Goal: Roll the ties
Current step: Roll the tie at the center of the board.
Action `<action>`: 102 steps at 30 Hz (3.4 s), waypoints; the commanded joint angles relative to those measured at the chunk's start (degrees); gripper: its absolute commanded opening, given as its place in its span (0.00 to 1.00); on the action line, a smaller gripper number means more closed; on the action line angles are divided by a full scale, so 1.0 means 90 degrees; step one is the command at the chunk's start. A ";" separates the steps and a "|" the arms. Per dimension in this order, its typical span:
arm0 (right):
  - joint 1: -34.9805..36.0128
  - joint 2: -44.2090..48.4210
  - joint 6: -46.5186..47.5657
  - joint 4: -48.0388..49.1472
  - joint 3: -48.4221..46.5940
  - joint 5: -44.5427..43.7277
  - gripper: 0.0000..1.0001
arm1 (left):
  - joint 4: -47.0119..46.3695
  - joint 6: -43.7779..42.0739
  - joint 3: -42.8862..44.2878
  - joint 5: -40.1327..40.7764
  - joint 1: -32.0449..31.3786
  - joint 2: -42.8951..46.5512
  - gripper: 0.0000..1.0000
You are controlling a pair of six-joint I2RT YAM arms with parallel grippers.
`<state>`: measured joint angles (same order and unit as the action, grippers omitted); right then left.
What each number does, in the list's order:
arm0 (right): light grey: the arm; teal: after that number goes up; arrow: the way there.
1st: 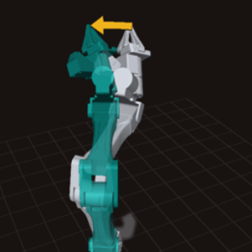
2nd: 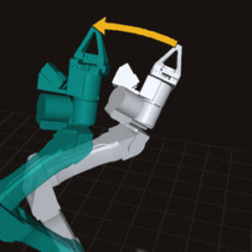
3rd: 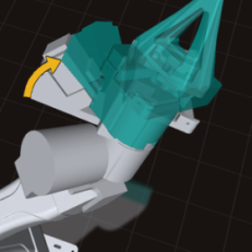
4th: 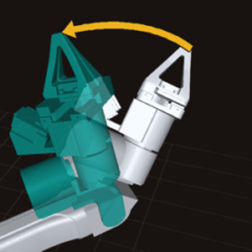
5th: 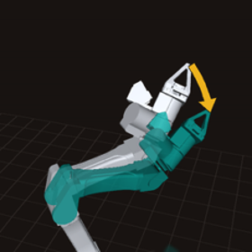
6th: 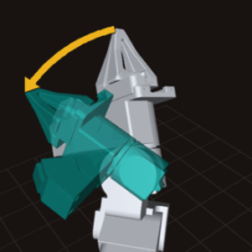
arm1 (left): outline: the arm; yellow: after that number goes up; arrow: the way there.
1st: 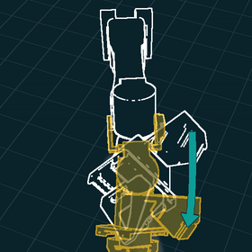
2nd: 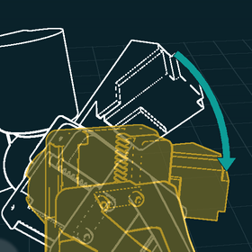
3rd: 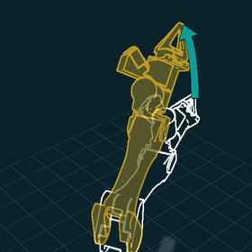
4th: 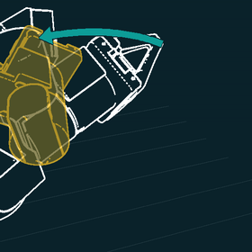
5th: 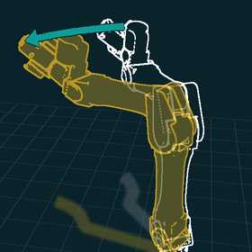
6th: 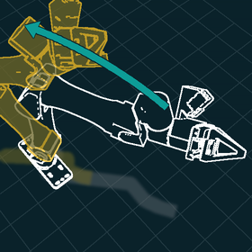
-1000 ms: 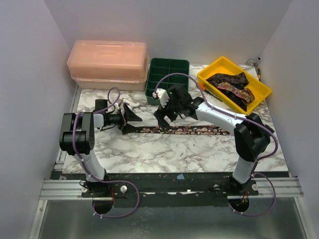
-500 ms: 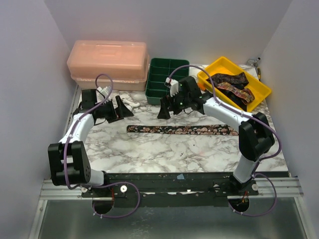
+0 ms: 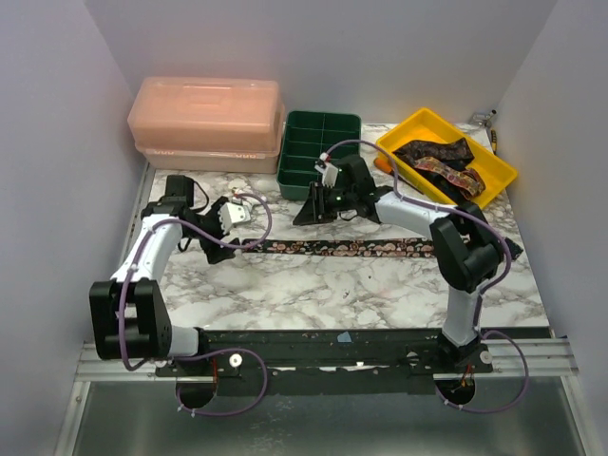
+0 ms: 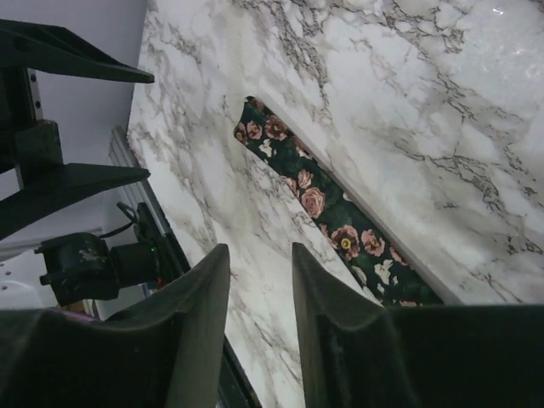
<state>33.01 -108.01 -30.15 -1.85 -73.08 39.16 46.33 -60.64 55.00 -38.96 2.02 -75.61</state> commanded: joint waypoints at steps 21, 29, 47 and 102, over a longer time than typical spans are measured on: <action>0.1163 -0.1886 -0.2120 0.1765 -0.0471 -0.0655 0.00 | -0.0420 -0.2064 0.0490 0.0972 -0.0976 -0.2173 0.73; 0.1164 -0.2096 -0.2339 0.1857 -0.0733 -0.0758 0.01 | -0.0509 -0.1960 0.0461 0.1126 -0.1094 -0.2179 0.70; 0.1179 -0.2565 -0.1929 0.1284 -0.0475 -0.1400 0.01 | -0.0633 -0.1778 0.0390 0.1935 -0.1528 -0.2161 0.68; 0.0609 -0.1300 -0.1642 0.1721 0.0151 0.0570 0.53 | 0.0204 -0.0834 0.1591 0.0610 -0.2246 -0.2192 0.04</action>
<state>38.13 -121.75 -42.87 10.70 -72.44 39.22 46.83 -68.86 67.53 -30.76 -16.01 -94.74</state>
